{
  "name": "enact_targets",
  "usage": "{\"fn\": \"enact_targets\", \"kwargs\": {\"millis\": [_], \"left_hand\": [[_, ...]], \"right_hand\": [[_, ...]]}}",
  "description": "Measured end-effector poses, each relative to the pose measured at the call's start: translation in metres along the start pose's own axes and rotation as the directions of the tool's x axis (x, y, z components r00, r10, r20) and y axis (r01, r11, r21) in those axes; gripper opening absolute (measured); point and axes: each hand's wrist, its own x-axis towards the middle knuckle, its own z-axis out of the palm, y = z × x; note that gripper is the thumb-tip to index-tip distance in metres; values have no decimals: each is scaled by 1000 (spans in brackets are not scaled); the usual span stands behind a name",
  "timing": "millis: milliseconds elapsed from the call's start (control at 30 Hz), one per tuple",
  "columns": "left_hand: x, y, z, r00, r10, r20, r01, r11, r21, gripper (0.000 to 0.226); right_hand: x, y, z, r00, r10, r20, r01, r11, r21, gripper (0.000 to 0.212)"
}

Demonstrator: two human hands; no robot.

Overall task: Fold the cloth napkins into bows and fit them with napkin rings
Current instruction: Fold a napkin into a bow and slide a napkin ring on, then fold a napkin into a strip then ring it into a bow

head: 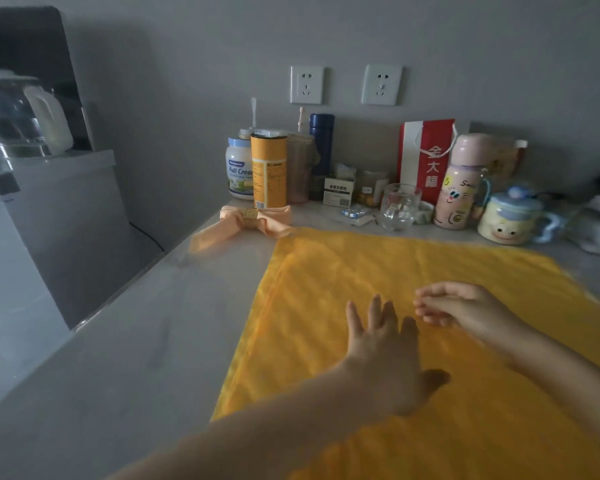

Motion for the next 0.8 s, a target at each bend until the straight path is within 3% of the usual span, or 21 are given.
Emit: {"fn": "enact_targets", "kwargs": {"millis": [167,333,567,633,800], "left_hand": [[-30,88,34,970,185,160,-173,981,-87,86],[-42,125,49,963,248,107,-235,964,-124,84],[-46,128,51,972,225,66,-219,971,-93,58],[-50,126,50,974,214,73,-205,972,-110,52],[-56,121,33,977,159,144,-112,952,-286,50]], "right_hand": [[-59,20,-65,991,43,-124,-40,999,27,16],[-110,37,-109,981,76,-177,-74,997,20,20],[-155,52,-144,977,105,-183,-98,994,50,20],[-161,52,-147,982,99,-159,-102,995,-9,19],[-170,51,-147,999,24,-46,-36,957,-289,40]]}}
